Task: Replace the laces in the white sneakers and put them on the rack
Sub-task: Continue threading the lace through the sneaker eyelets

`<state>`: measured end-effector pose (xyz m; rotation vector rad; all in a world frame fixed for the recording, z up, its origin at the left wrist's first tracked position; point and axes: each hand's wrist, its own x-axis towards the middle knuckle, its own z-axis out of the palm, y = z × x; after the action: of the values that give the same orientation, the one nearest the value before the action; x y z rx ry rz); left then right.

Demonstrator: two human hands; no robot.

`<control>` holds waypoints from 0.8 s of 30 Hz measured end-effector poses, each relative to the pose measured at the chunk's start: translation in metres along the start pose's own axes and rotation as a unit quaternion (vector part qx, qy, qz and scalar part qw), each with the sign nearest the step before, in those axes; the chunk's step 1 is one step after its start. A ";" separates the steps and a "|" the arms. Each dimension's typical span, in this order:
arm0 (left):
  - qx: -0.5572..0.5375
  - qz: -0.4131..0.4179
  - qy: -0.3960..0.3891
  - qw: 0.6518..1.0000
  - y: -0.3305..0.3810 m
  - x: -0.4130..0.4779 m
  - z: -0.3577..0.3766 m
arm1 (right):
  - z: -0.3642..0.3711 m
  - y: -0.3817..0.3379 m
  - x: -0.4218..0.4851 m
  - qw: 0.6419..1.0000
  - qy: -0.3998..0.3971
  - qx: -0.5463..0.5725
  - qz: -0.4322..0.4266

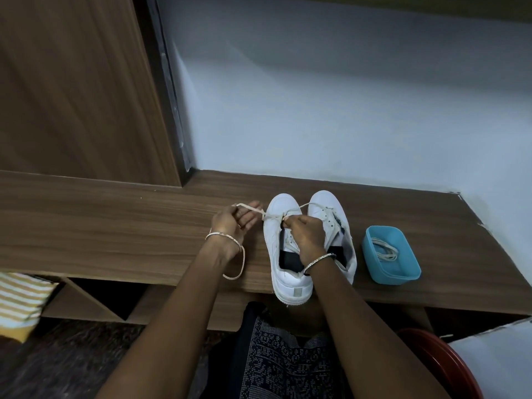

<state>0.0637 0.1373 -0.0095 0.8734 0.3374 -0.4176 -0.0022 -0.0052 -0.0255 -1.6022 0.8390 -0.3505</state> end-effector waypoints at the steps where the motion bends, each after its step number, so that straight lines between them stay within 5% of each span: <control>1: -0.037 -0.001 0.003 0.999 0.007 -0.002 -0.005 | 0.000 0.000 -0.001 1.000 -0.002 -0.004 -0.001; 4: -0.017 0.025 0.016 0.999 0.023 -0.002 -0.022 | -0.004 0.000 -0.002 1.000 -0.008 -0.001 -0.003; 7: 0.198 0.114 0.022 0.973 0.031 0.006 -0.040 | -0.005 -0.001 -0.001 1.000 -0.018 0.009 0.006; 9: 0.389 0.197 -0.002 0.900 0.036 0.010 -0.052 | -0.006 0.000 0.000 0.999 -0.024 0.020 0.016; 13: 0.716 0.212 -0.087 0.659 0.037 0.009 -0.060 | -0.005 0.003 0.002 0.999 -0.021 0.040 0.022; 16: 0.771 0.239 -0.118 0.579 0.021 0.008 -0.041 | -0.003 0.008 0.006 0.998 -0.021 0.046 0.022; 18: 0.785 0.263 -0.086 0.554 0.005 0.005 -0.019 | -0.002 0.010 0.008 0.998 -0.020 0.047 0.020; 24: 0.759 0.262 -0.041 0.594 -0.027 0.004 0.020 | -0.001 0.015 0.014 0.999 -0.020 0.041 0.017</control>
<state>0.0561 0.1057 -0.0174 2.5572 -0.5452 -0.0826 0.0017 -0.0156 -0.0431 -1.5127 0.8111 -0.3241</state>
